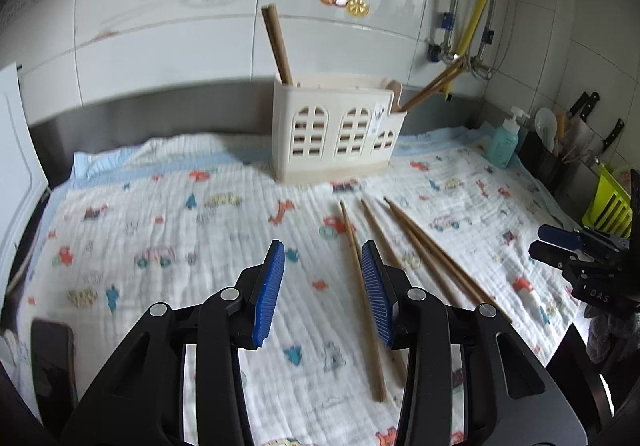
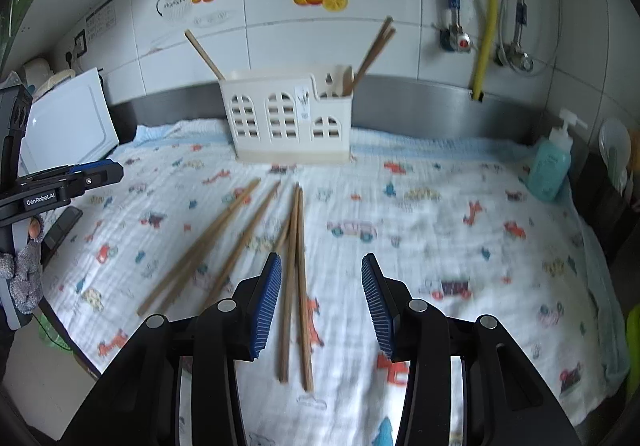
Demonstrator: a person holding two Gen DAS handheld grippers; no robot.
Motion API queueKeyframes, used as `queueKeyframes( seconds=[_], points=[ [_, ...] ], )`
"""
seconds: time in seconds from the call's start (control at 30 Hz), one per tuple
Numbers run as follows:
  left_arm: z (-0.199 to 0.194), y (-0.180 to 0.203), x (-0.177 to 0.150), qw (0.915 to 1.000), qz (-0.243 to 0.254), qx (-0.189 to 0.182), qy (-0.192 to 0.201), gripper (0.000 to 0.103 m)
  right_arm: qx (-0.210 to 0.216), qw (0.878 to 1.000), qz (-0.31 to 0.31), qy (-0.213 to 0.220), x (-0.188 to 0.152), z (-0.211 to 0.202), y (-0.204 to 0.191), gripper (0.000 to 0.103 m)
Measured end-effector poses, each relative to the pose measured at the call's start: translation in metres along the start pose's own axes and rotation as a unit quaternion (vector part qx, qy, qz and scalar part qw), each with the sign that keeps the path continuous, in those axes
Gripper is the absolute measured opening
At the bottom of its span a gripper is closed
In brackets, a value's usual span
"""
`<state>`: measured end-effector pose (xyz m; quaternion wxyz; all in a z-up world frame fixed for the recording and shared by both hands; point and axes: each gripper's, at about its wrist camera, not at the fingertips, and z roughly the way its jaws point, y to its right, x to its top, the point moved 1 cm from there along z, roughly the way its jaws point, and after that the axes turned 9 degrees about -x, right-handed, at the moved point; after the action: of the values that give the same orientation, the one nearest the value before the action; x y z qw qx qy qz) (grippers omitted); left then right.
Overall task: Organize utensils
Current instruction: 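Move both open grippers back to the chopsticks lying on the cloth, then close the right gripper on a chopstick while the left gripper grasps another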
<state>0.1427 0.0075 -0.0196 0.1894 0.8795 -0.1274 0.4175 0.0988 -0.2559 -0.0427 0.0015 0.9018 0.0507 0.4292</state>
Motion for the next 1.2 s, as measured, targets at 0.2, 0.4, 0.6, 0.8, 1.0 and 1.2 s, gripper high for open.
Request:
queueKeyframes(
  seconds=[0.2, 0.4, 0.6, 0.8, 1.0, 1.2],
  points=[
    [0.008, -0.001, -0.027, 0.9995, -0.017, -0.003, -0.025, 0.041, 0.0, 1.0, 0.006, -0.031, -0.03, 0.013, 0.002, 0.033],
    [0.012, 0.0, -0.044, 0.9988, -0.022, -0.003, -0.045, 0.042, 0.012, 0.998, -0.002, -0.056, -0.046, 0.031, -0.006, 0.024],
    [0.015, -0.001, -0.054, 0.998, -0.028, -0.004, -0.056, 0.042, 0.021, 0.998, -0.005, -0.065, -0.049, 0.041, -0.013, 0.02],
    [0.019, 0.002, -0.06, 0.9974, -0.029, -0.011, -0.065, 0.041, 0.019, 0.997, -0.015, -0.071, -0.052, 0.048, -0.018, 0.012],
    [0.028, 0.01, -0.066, 0.9965, -0.021, -0.02, -0.079, 0.041, 0.016, 0.997, -0.019, -0.073, -0.054, 0.052, -0.018, 0.01],
    [0.039, 0.018, -0.068, 0.9954, -0.015, -0.029, -0.09, 0.041, 0.012, 0.997, -0.021, -0.073, -0.054, 0.052, -0.018, 0.007]
  ],
)
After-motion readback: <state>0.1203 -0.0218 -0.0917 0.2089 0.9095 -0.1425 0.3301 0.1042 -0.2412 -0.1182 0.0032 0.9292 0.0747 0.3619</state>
